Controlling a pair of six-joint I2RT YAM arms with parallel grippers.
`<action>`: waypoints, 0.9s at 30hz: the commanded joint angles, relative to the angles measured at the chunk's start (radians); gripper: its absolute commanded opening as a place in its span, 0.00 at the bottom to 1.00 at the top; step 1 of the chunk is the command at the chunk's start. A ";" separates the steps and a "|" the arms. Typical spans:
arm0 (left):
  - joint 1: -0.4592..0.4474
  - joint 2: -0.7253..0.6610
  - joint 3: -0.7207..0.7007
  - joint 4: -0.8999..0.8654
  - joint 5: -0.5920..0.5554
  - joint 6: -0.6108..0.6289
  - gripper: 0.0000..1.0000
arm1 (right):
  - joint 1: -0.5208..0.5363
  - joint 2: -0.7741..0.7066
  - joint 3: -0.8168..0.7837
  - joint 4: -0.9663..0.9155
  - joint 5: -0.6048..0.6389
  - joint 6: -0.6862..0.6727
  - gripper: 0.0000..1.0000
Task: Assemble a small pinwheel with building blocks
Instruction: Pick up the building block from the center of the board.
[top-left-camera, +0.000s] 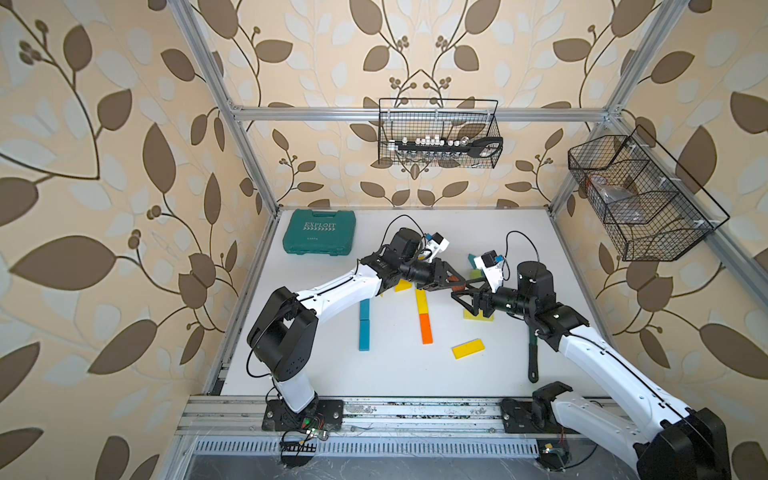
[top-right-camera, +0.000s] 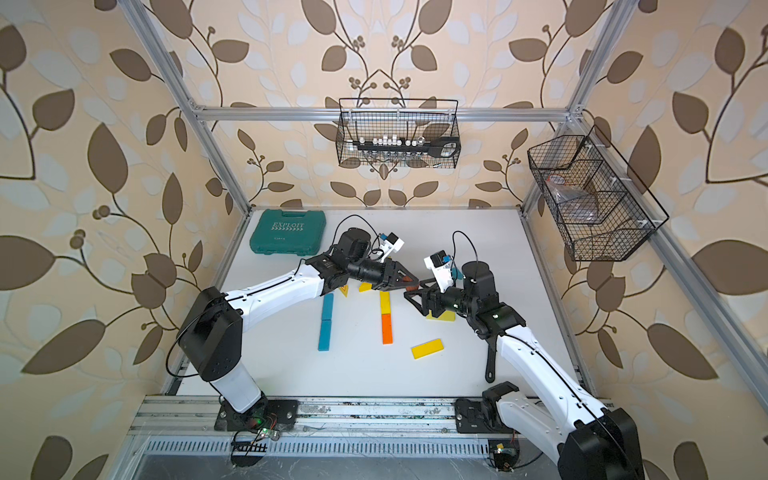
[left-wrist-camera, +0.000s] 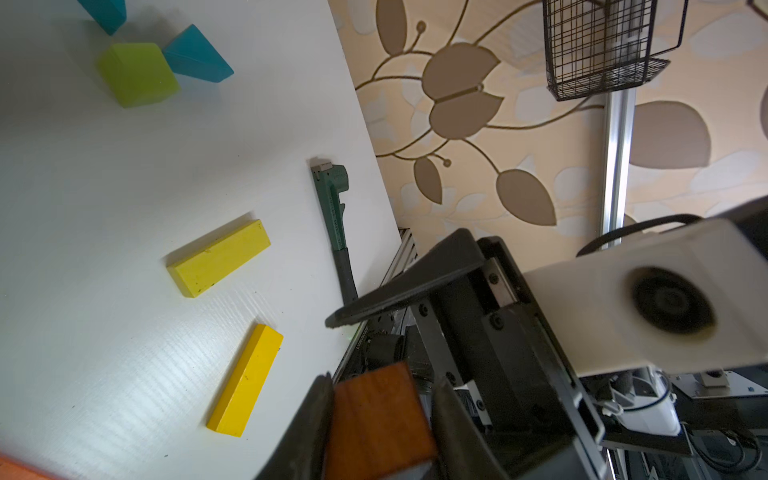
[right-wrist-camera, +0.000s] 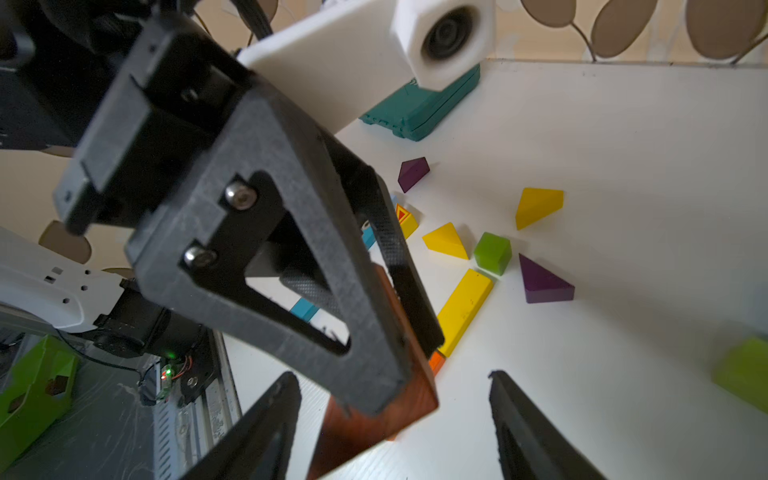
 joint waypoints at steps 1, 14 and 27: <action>0.015 -0.056 -0.007 0.048 0.058 -0.016 0.00 | 0.004 0.013 0.016 0.074 0.020 -0.041 0.69; 0.018 -0.019 0.006 0.050 0.074 -0.028 0.00 | 0.033 0.051 0.033 0.109 0.024 -0.043 0.53; 0.018 0.001 0.009 0.038 0.067 -0.032 0.08 | 0.076 0.034 0.034 0.089 0.109 -0.049 0.28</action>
